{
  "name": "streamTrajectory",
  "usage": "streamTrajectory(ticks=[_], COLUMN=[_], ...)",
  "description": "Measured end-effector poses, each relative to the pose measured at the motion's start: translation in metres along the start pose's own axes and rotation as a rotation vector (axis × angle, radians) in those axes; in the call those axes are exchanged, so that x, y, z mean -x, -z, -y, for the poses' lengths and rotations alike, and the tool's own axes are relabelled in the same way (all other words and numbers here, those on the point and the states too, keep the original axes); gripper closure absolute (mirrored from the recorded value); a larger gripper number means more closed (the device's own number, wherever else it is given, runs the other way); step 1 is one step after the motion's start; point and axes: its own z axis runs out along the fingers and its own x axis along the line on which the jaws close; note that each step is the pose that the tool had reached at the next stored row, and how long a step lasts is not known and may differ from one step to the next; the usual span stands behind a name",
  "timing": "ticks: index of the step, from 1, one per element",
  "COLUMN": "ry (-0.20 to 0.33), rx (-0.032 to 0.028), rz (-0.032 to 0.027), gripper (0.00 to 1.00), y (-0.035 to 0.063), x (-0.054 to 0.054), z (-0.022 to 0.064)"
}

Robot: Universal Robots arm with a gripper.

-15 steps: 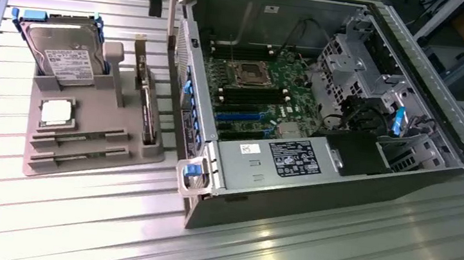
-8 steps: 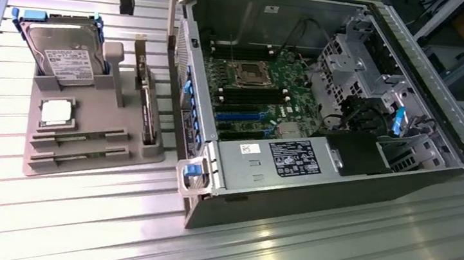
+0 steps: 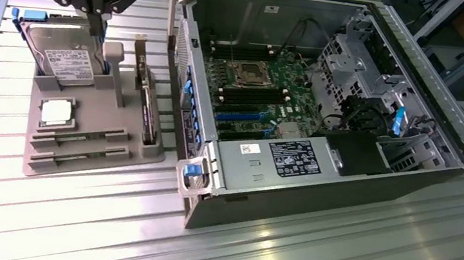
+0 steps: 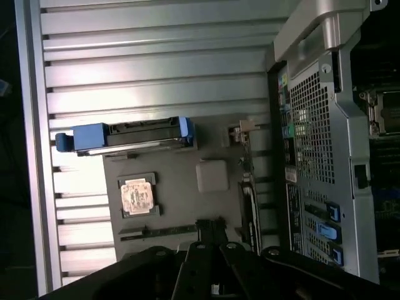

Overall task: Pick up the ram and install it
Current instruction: 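Reach for the ram, then pick up the ram and move it above insertion slot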

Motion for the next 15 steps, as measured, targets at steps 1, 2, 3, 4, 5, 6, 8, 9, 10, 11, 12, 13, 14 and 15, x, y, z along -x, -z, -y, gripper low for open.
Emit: streamTrajectory(ticks=[1, 2, 3, 4, 5, 6, 8, 9, 10, 11, 12, 13, 14, 15], ry=[0.000, 0.000, 0.000, 0.000, 0.000, 0.000, 0.000, 0.000, 0.000, 0.000, 0.000, 0.000, 0.000, 0.001], rx=[0.0002, 0.0002, -0.0001, 0.0000, 0.0000, -0.0008, -0.0013, -0.0012, -0.0013, -0.0012, -0.0012, -0.0012, -0.0012, -0.0013], rz=[0.0001, 0.0002, 0.0000, 0.0001, 0.0001, 0.0002, 0.0001, 0.0002, 0.0002, 0.0002, 0.0002, 0.0002, 0.0002, 0.0001], gripper=[0.90, 0.90, 0.90, 0.90, 0.90, 0.90, 0.90, 0.90, 0.90, 0.90, 0.90, 0.90, 0.90, 0.90], y=[0.0003, 0.0008, 0.0013, 0.0015, 0.0018, 0.0022, 0.0023, 0.0022, 0.0022, 0.0022, 0.0022, 0.0022, 0.0022, 0.0022], x=[0.001, 0.002, 0.002, 0.003, 0.004, 0.005, 0.005, 0.005, 0.005, 0.005, 0.005, 0.005, 0.005, 0.005], z=[0.0096, 0.0215, 0.0306, 0.0402, 0.0490, 0.0597, 0.0611, 0.0611, 0.0611, 0.0611, 0.0611, 0.0611, 0.0611, 0.0611])
